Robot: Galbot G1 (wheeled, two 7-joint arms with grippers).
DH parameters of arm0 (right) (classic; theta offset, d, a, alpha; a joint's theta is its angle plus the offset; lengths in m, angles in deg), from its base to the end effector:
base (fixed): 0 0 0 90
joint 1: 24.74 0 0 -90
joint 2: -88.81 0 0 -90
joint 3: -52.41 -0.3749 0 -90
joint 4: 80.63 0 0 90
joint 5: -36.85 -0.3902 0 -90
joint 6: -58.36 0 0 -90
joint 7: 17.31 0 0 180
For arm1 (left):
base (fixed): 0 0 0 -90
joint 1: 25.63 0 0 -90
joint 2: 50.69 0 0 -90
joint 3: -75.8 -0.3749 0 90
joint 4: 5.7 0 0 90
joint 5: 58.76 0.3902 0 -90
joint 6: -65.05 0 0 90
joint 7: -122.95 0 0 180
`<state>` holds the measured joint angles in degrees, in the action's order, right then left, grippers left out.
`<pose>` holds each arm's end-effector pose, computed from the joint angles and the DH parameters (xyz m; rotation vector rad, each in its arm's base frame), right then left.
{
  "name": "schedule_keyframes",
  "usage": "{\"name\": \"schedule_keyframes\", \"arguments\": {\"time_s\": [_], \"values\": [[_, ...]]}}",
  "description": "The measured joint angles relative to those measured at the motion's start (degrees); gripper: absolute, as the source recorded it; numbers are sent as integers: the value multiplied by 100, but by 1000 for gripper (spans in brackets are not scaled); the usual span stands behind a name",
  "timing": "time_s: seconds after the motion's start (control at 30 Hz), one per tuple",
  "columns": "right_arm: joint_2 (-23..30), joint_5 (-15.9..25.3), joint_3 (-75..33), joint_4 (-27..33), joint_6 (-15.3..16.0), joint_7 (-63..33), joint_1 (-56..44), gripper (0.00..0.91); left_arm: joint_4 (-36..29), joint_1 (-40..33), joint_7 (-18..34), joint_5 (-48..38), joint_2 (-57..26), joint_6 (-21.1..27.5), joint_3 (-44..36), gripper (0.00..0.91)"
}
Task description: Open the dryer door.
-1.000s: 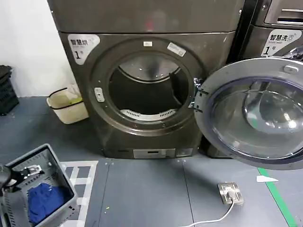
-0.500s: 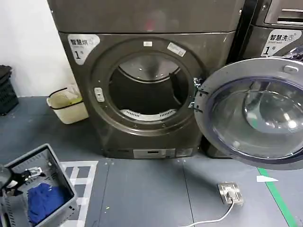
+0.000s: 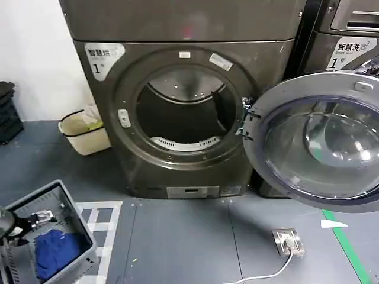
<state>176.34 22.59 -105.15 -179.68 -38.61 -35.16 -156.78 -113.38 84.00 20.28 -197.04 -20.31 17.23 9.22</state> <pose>-0.0902 -0.3693 -0.3197 -1.8857 -2.2279 0.6001 0.3206 0.2959 -0.1167 0.5734 -1.8307 0.6464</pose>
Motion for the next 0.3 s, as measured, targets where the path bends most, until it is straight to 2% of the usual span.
{"name": "schedule_keyframes", "arguments": {"time_s": [0.3], "values": [[2,3,8,18,-3,2,0,907,13,3,-10,19,-5,0,0,907]]}}
